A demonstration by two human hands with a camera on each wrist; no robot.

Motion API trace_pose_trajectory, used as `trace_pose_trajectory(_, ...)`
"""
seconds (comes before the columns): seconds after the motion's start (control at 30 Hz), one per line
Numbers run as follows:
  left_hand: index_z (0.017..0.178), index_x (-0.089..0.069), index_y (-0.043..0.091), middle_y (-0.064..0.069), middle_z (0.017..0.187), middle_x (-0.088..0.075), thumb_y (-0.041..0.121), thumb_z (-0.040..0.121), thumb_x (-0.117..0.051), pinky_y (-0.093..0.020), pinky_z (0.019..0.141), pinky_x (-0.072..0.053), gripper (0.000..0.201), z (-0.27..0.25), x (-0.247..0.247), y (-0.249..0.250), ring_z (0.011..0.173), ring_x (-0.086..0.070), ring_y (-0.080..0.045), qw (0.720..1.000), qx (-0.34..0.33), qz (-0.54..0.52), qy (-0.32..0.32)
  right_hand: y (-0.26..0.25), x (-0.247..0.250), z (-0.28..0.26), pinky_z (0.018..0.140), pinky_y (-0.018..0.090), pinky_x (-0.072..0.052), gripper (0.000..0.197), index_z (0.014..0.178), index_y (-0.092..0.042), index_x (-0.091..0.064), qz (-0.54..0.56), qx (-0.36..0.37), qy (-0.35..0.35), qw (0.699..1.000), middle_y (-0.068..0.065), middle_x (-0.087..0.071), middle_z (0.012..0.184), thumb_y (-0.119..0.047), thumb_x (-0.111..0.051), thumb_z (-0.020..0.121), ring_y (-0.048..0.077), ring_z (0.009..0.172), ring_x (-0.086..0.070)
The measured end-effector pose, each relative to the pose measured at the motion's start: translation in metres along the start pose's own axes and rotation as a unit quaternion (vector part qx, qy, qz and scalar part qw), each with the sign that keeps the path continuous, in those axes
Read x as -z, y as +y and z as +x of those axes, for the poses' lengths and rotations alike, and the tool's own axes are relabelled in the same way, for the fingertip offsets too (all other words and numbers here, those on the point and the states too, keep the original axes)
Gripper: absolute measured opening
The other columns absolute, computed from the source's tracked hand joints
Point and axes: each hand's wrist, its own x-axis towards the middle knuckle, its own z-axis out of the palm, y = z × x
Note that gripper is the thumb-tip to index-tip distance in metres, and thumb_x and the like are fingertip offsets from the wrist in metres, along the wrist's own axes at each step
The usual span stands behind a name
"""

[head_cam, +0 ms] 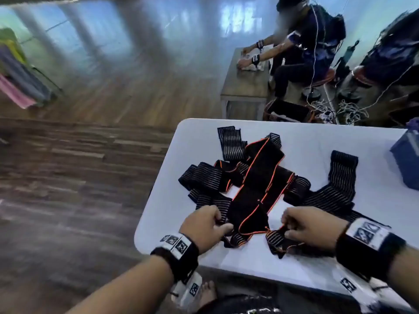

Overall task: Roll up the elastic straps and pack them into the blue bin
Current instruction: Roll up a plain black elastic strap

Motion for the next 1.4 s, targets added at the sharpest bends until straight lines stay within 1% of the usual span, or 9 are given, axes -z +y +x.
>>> trace_pose_trajectory(0.13,0.118,-0.053,0.022,0.002,0.113,-0.058,0.05,0.088,-0.066,-0.035,0.087,-0.05,0.043,0.02,-0.012,0.021,0.102,-0.06,-0.021,0.999,0.017,0.035,-0.017,-0.005,0.017,0.036,0.075,0.019,-0.041,0.027,0.108,-0.022,-0.063,0.0,-0.003,0.056,0.998,-0.009,-0.069,0.091,-0.032,-0.068,0.084,0.006,0.082,-0.057)
trace_pose_trajectory(0.33,0.097,-0.065,0.018,0.002,0.086,-0.068,0.024,0.088,-0.058,-0.034,0.079,-0.052,0.012,0.032,0.007,0.021,0.088,-0.064,-0.019,0.998,0.027,-0.034,0.045,-0.007,0.029,0.052,0.072,0.02,-0.04,0.018,0.099,-0.023,-0.062,0.034,-0.013,0.084,0.996,-0.007,-0.069,0.092,-0.03,-0.071,0.085,0.01,0.084,-0.059)
trace_pose_trajectory(0.5,0.101,-0.073,0.014,0.007,0.087,-0.07,0.012,0.093,-0.063,-0.02,0.082,-0.047,0.012,0.037,0.047,0.03,0.085,-0.065,-0.009,0.979,-0.013,-0.147,0.143,-0.01,0.025,0.055,0.079,0.024,-0.049,0.023,0.101,-0.026,-0.06,0.115,0.015,0.102,0.988,-0.009,-0.071,0.084,-0.031,-0.074,0.083,0.006,0.081,-0.065)
trace_pose_trajectory(0.67,0.103,-0.074,0.013,0.005,0.093,-0.072,0.01,0.096,-0.061,-0.021,0.084,-0.044,0.015,0.042,0.073,0.048,0.09,-0.064,-0.011,0.974,-0.074,-0.15,0.15,-0.037,0.043,0.054,0.072,0.023,-0.056,0.053,0.129,-0.035,-0.052,0.313,0.063,0.125,0.939,-0.006,-0.066,0.106,-0.032,-0.078,0.083,0.014,0.084,-0.068)
trace_pose_trajectory(0.77,0.101,-0.074,0.017,0.012,0.089,-0.07,0.012,0.097,-0.059,-0.025,0.085,-0.049,0.016,0.045,0.084,0.06,0.089,-0.066,-0.01,0.966,-0.089,-0.186,0.154,-0.053,0.054,0.054,0.067,0.033,-0.06,0.051,0.128,-0.034,-0.053,0.408,0.088,0.143,0.897,0.0,-0.065,0.112,-0.024,-0.077,0.084,0.019,0.085,-0.066)
trace_pose_trajectory(0.97,0.089,-0.069,0.03,0.01,0.079,-0.071,0.028,0.101,-0.055,-0.045,0.077,-0.06,0.019,0.053,0.076,0.067,0.078,-0.07,-0.013,0.955,-0.087,-0.267,0.099,-0.055,0.067,0.048,0.064,0.036,-0.057,0.012,0.094,0.0,-0.064,0.475,0.094,0.235,0.843,0.01,-0.07,0.075,-0.009,-0.07,0.09,0.018,0.066,-0.067)
trace_pose_trajectory(1.17,0.083,-0.061,0.031,0.01,0.075,-0.061,0.063,0.096,-0.039,-0.049,0.077,-0.054,0.041,0.058,0.046,0.048,0.072,-0.06,-0.015,0.962,-0.01,-0.268,0.054,-0.032,0.074,0.032,0.072,0.035,-0.062,0.002,0.093,0.003,-0.06,0.537,0.095,0.22,0.809,0.011,-0.07,0.081,0.004,-0.062,0.093,0.019,0.072,-0.069)
trace_pose_trajectory(1.27,0.099,-0.06,0.028,0.003,0.087,-0.065,0.055,0.101,-0.044,-0.045,0.075,-0.058,0.031,0.057,0.029,0.053,0.074,-0.065,-0.016,0.951,0.037,-0.3,-0.066,-0.023,0.075,0.026,0.076,0.038,-0.063,0.005,0.094,0.004,-0.06,0.565,0.094,0.216,0.791,0.015,-0.068,0.087,0.009,-0.061,0.091,0.024,0.081,-0.068)
trace_pose_trajectory(1.4,0.118,-0.055,0.012,-0.009,0.087,-0.07,0.021,0.103,-0.057,-0.031,0.063,-0.057,0.018,0.054,0.019,0.072,0.065,-0.067,-0.019,0.86,0.076,-0.484,-0.14,-0.016,0.073,0.022,0.077,0.046,-0.059,0.017,0.088,-0.004,-0.06,0.568,0.094,0.225,0.786,0.03,-0.068,0.099,0.013,-0.061,0.089,0.035,0.082,-0.067)
